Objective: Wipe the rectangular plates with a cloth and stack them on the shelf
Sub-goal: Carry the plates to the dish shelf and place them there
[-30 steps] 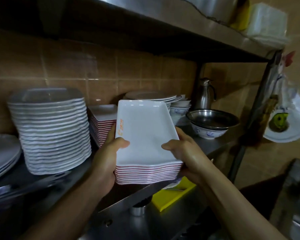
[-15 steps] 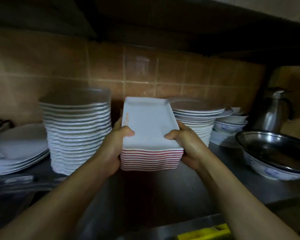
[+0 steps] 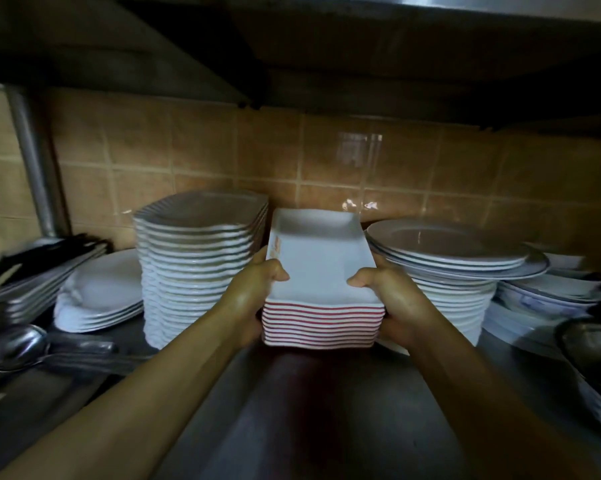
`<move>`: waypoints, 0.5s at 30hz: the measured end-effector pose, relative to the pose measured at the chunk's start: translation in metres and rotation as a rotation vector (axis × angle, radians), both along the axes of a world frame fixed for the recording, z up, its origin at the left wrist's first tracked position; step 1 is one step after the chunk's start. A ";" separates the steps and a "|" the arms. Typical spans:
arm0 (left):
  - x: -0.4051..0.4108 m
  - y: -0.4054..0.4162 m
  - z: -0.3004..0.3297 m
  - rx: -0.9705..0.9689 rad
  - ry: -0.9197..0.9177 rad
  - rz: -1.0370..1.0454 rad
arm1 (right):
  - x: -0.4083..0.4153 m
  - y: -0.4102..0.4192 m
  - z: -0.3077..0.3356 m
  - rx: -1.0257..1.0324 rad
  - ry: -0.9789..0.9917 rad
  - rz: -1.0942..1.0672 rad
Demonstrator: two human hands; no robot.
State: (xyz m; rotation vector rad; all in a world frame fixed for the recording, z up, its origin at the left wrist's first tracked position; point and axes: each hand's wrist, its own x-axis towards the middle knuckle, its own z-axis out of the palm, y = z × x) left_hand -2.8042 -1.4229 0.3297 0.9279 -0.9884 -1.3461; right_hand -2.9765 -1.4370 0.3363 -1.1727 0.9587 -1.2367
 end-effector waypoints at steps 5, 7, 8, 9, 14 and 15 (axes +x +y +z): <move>0.003 -0.004 0.002 0.040 0.026 -0.005 | 0.000 0.002 0.003 0.042 -0.022 0.038; 0.001 -0.005 0.003 0.055 0.034 -0.001 | -0.001 0.005 0.005 0.058 -0.041 0.055; 0.001 -0.005 0.003 0.064 0.036 -0.010 | -0.001 0.008 0.007 0.068 -0.058 0.058; 0.000 -0.005 0.004 0.075 0.032 -0.013 | -0.001 0.011 0.008 0.081 -0.087 0.065; 0.000 -0.006 0.011 0.145 0.007 -0.004 | 0.000 0.025 0.014 0.070 -0.249 0.127; 0.001 -0.006 0.011 0.160 -0.003 -0.005 | 0.000 0.028 0.012 0.046 -0.261 0.130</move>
